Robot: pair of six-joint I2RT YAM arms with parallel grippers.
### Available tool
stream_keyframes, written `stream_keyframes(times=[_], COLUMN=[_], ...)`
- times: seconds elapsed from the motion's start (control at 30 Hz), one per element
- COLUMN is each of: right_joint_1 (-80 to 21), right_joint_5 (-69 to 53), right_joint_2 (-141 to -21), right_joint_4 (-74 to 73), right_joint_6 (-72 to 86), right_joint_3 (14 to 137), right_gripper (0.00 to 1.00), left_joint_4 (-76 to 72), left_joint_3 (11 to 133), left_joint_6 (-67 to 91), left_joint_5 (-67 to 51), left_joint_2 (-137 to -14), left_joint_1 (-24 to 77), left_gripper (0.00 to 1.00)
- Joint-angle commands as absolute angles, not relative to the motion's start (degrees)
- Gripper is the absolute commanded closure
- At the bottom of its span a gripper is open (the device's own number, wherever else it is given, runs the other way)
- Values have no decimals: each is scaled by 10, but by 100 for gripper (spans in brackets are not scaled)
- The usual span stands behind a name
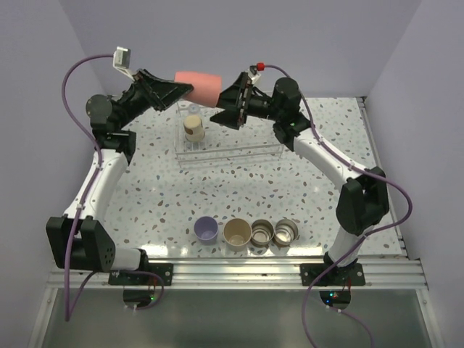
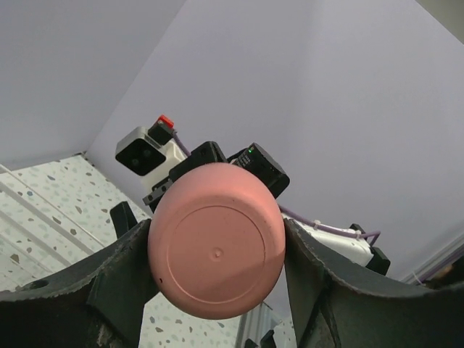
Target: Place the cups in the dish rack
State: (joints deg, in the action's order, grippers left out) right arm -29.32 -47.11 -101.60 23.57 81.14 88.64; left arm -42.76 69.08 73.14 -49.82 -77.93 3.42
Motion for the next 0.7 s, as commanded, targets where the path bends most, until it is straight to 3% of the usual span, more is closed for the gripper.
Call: stream_keyframes(times=[0.0,0.2,0.5,0.67], right_joint_1=[-263,-199,-185,-184], right_joint_5=[-469,-415,-344,-312], right_joint_2=[-961,-850,-756,-730], right_joint_4=[86,-147,-296,-376], right_joint_6=[699,540,443,389], right_joint_3=[888,836,780,792], right_gripper=[2,2,2,2], left_joint_4=[-370,-238,204,266], left_joint_3=[750,843,1209,1306], left_joint_6=[665,582,288,198], left_joint_5=[-496,-478,-278,-140], left_joint_2=[-805,-891,-1117,-1200], left_joint_1=[36,38,123,163], left_gripper=[90,100,100,100])
